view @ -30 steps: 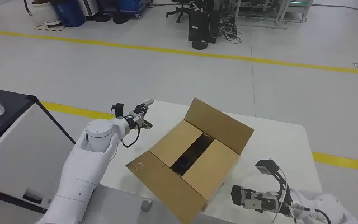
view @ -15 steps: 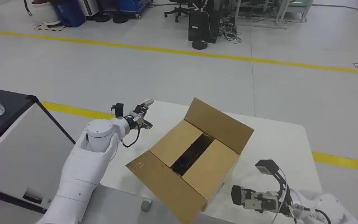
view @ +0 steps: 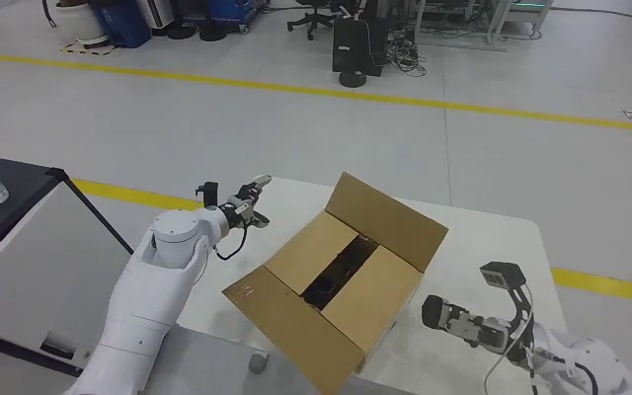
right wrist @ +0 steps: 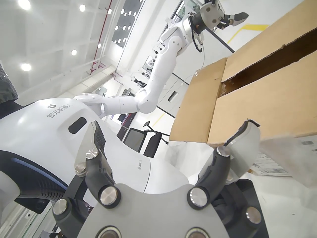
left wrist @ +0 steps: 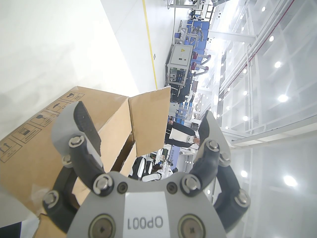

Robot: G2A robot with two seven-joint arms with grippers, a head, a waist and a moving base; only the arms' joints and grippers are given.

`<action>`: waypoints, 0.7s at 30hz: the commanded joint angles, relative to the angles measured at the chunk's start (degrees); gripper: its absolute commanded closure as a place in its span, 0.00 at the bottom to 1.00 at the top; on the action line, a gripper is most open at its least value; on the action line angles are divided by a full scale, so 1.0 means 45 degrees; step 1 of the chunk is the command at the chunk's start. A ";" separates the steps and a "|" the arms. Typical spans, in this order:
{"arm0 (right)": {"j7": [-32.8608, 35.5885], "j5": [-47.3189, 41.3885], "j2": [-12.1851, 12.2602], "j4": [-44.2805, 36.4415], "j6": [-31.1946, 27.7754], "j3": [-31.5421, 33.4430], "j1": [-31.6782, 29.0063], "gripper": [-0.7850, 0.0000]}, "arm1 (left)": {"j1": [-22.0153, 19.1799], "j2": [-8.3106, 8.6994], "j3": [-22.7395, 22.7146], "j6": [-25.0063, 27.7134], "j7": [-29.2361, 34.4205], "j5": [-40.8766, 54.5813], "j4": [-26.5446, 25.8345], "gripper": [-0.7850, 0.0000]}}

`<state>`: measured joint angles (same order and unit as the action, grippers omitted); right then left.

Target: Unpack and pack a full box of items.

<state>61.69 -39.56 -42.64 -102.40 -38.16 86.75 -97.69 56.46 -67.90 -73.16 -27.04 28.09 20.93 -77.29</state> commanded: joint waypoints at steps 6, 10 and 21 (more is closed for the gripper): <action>0.2185 -0.0498 0.0050 -0.0520 0.1201 -0.0242 -0.0171 0.00 | 0.0001 0.0000 -0.0001 0.0001 0.0000 0.0000 -0.0001 0.00; 0.3413 -0.0203 0.0152 -0.1131 0.2428 -0.0378 -0.0366 0.00 | 0.0001 0.0000 -0.0001 0.0001 0.0000 0.0000 -0.0001 0.00; 0.2318 0.1025 0.0108 -0.1522 0.1327 -0.2730 -0.0155 0.00 | 0.0001 0.0000 -0.0001 0.0001 0.0000 0.0000 -0.0001 0.00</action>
<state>73.18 -35.91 -42.12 -110.01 -31.14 75.92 -99.24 56.46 -67.90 -73.16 -27.04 28.09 20.93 -77.29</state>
